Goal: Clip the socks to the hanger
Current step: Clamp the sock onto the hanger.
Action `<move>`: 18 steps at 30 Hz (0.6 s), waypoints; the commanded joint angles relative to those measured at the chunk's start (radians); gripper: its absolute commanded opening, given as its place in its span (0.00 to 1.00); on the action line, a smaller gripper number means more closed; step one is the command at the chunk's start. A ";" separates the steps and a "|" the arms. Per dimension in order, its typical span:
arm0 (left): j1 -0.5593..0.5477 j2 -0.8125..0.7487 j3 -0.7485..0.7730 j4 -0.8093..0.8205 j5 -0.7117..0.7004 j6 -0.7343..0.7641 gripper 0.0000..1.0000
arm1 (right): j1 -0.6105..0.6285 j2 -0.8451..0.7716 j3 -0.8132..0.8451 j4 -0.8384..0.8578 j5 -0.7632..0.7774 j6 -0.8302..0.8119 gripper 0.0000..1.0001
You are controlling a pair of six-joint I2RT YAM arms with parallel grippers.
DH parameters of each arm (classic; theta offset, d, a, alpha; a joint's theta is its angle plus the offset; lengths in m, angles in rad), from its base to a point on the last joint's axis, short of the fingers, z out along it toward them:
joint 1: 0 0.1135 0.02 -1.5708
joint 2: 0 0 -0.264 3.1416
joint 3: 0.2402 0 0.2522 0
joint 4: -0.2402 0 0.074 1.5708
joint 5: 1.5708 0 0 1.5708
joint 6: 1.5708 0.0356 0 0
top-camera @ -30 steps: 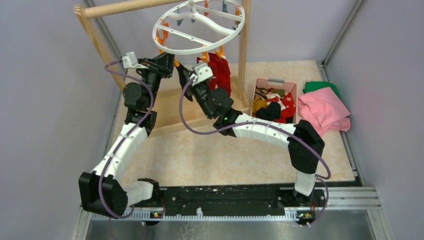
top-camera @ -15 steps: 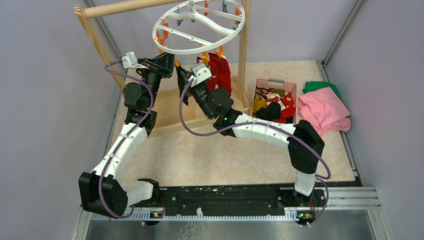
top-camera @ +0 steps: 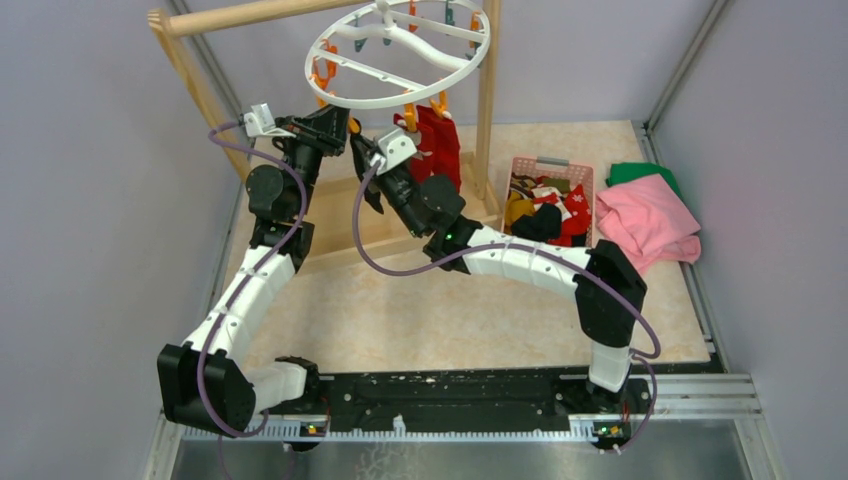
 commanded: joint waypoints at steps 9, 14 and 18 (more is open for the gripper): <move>-0.015 0.027 0.004 -0.064 0.008 -0.030 0.00 | 0.026 0.026 0.082 0.042 -0.028 -0.082 0.00; -0.015 0.022 0.002 -0.064 0.009 -0.027 0.00 | 0.027 0.028 0.092 0.028 0.019 -0.129 0.00; -0.015 0.020 -0.001 -0.066 0.006 -0.025 0.00 | 0.027 0.025 0.107 0.018 0.060 -0.173 0.00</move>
